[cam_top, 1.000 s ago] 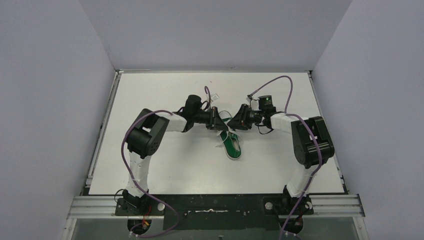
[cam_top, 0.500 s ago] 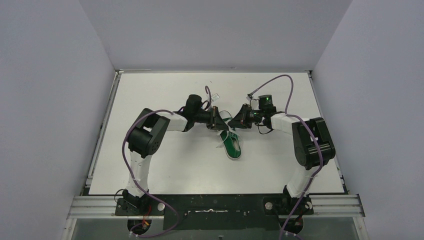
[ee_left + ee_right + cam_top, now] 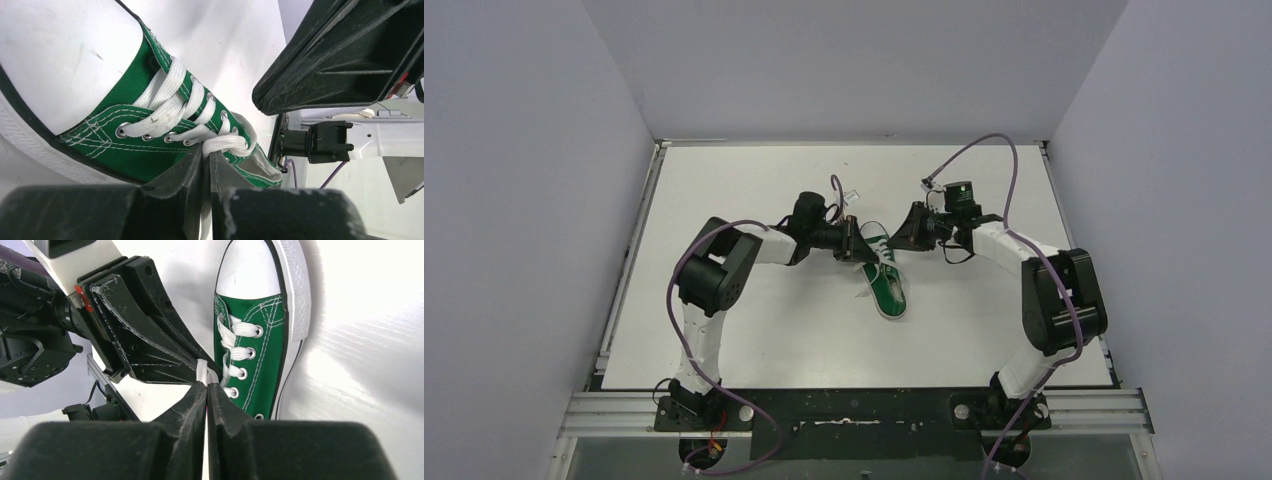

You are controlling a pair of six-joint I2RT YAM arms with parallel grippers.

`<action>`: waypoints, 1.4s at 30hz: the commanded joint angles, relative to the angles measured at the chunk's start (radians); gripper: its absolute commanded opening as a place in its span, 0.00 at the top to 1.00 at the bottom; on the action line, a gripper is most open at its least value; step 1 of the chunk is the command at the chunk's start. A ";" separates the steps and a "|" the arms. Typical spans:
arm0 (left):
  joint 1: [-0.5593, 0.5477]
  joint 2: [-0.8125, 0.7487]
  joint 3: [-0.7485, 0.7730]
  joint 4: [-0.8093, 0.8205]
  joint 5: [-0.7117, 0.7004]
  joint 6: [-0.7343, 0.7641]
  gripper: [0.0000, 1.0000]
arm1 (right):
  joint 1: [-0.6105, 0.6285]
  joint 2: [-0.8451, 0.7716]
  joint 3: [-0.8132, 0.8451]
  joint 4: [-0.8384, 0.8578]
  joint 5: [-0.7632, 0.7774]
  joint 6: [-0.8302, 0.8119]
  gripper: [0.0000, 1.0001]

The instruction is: Tie the shoes

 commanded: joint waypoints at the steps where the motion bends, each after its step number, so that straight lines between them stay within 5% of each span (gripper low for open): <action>1: 0.004 -0.036 0.023 0.047 -0.014 -0.001 0.95 | -0.013 0.004 0.057 -0.020 0.004 -0.010 0.89; 9: 0.002 -0.022 0.052 0.049 -0.024 -0.005 0.97 | -0.006 0.089 0.112 -0.064 -0.072 -0.058 0.75; 17: -0.001 -0.019 0.072 0.039 -0.016 0.001 0.99 | 0.002 0.122 0.121 -0.045 -0.093 -0.049 0.80; 42: 0.000 -0.021 0.062 0.074 0.008 -0.017 1.00 | 0.055 0.071 0.014 0.079 -0.089 0.083 0.75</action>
